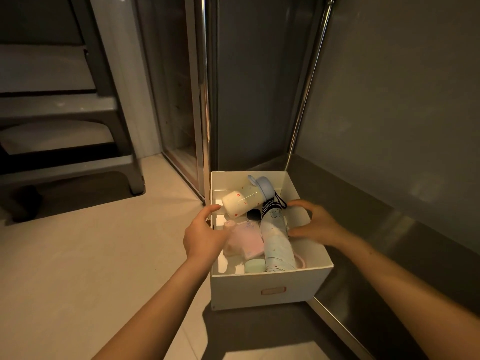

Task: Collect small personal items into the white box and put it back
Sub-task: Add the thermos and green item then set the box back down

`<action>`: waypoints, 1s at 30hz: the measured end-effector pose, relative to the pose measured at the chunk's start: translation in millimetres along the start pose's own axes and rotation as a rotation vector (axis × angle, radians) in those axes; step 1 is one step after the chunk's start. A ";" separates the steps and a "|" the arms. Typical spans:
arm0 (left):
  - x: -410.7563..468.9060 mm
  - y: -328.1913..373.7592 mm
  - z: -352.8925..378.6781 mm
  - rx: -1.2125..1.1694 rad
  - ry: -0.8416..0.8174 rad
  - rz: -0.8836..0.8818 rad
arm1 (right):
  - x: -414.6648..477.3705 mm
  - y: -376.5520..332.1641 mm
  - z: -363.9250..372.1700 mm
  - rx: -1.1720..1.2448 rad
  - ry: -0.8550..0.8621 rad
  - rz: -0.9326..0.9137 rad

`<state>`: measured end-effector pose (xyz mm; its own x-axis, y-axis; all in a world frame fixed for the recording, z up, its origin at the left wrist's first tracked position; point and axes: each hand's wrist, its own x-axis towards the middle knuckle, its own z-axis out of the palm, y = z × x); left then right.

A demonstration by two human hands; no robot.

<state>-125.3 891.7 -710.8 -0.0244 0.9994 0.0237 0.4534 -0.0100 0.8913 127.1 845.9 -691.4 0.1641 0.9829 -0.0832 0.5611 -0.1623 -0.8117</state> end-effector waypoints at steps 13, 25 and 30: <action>-8.0 2.2 0.9 -0.053 -0.083 0.004 | -88.5 -59.5 16.7 -0.375 0.090 -0.257; -67.2 -54.6 -48.3 -0.228 -0.596 0.223 | -134.1 -4.3 87.5 -0.519 0.396 -0.412; -66.1 -59.1 -38.1 -0.245 -0.445 0.265 | -125.9 -3.3 90.6 -0.404 0.453 -0.384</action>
<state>-184.4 825.0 -747.7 0.4637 0.8786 0.1144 0.1721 -0.2160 0.9611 31.1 730.6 -730.6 0.1658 0.8589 0.4845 0.8889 0.0826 -0.4506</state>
